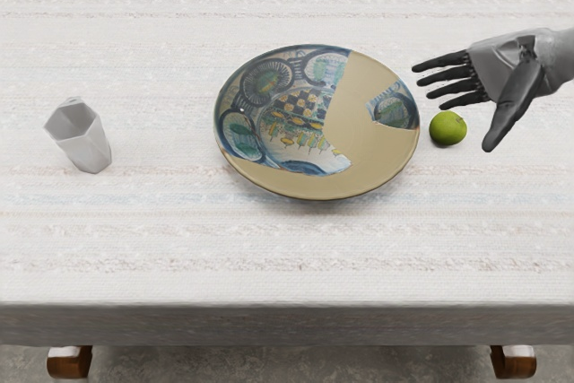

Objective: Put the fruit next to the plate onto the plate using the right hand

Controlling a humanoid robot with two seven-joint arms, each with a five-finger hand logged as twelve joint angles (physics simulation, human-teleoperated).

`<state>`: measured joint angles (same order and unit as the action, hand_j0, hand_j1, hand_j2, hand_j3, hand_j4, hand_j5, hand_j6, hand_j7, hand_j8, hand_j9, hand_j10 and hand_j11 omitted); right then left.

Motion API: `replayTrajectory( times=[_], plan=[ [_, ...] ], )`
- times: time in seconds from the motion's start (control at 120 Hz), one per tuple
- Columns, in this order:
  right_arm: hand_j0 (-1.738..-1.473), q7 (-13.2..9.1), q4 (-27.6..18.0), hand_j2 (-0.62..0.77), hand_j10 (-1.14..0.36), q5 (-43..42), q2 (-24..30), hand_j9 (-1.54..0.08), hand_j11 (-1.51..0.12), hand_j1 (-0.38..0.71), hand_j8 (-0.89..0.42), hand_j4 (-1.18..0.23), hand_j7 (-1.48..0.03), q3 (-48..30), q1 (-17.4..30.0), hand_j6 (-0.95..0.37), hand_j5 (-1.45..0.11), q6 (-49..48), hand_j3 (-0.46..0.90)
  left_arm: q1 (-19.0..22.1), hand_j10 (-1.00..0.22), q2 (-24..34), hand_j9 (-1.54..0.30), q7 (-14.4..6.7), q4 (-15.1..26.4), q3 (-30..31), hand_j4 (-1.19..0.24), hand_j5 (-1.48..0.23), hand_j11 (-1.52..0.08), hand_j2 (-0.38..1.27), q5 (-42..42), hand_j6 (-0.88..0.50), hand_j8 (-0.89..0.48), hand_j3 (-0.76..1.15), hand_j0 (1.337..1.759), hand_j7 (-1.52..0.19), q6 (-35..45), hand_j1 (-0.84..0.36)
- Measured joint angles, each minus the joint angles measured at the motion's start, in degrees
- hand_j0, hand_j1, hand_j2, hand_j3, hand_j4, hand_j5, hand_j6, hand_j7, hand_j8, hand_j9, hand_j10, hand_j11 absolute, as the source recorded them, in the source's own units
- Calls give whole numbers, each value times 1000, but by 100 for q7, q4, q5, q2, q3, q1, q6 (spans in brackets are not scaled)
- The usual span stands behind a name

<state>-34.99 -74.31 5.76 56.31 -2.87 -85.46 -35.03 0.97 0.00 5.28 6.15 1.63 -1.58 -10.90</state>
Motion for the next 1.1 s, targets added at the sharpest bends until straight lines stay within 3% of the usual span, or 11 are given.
replayTrajectory(
  times=[0.267, 0.367, 0.492, 0.567, 0.65, 0.783, 0.9, 0.983, 1.1],
  plan=[
    [-1658, -1, 562, -1, -1, -223, -6, 0, 0, -349, -1, -1, 0, 432, -306, -2, 0, -2, 0, 0, -1, 0, -1, 0, 0, 1, -1, -1, -1, 0, 0, -1, -1, 0, 1658, -1, 0, 349],
    [-1658, -1, 372, -1, -1, -466, -185, 0, 0, -349, -1, -1, 0, 1293, -1351, -1, 0, -1, 0, 0, -1, 0, -1, 0, 0, -1, -1, -1, -1, 0, 0, -1, -1, 0, 1658, -1, 0, 349],
    [-1658, -1, 260, -1, -1, -391, -1441, 0, 0, -349, -2, -2, 0, 3266, -2929, -2, 0, 644, 0, 0, -1, 0, -1, 0, 0, 0, -1, -1, -1, 0, 0, -1, -1, 0, 1658, -1, 0, 349],
    [-1658, -1, 168, -1, -1, -262, -1867, 0, 0, -349, -2, -2, 0, 3795, -3427, -2, 0, 1865, 0, 0, -1, 0, 0, 0, 0, -2, -1, -1, 0, 0, 0, -1, -1, 0, 1658, 0, 0, 349],
    [-1658, -1, -31, -1, -1, -143, -2083, 0, 0, -349, -2, -2, 0, 4221, -3674, -2, 0, 2969, 0, 0, -1, 0, 0, 0, 0, -3, -1, 0, 0, 0, 0, -1, -1, 0, 1658, 0, 0, 349],
    [-1658, -1, -259, -4, -21, -39, -2258, -26, -26, -325, -22, -22, -26, 4652, -3551, -22, -26, 4033, 0, 0, -1, 0, 0, 0, 0, -1, -1, 0, 0, 0, 0, -1, -1, 0, 1658, 0, 0, 349],
    [-1658, -1, -269, -8, -43, -154, -2471, -54, -54, -299, -43, -43, -54, 4681, -2863, -44, -54, 4874, 0, 0, -1, 0, 0, 0, 0, 0, -1, 0, 0, 0, 0, -1, -1, 0, 1658, 0, 0, 349],
    [-1658, -1, -37, -10, -52, -267, -2850, -66, -66, -288, -53, -52, -66, 4434, -2233, -53, -66, 5352, 0, 0, -1, 0, 0, 0, 0, -1, -1, 0, 0, 0, 0, -1, -1, 0, 1658, 0, 0, 349],
    [-1658, -1, 181, -15, -76, -332, -3230, -98, -98, -260, -77, -76, -97, 4175, -1763, -77, -98, 5633, 0, 0, -1, 0, 0, 0, 0, -1, -1, 0, 0, 0, 0, -1, -1, 0, 1658, 0, 0, 349]
  ],
)
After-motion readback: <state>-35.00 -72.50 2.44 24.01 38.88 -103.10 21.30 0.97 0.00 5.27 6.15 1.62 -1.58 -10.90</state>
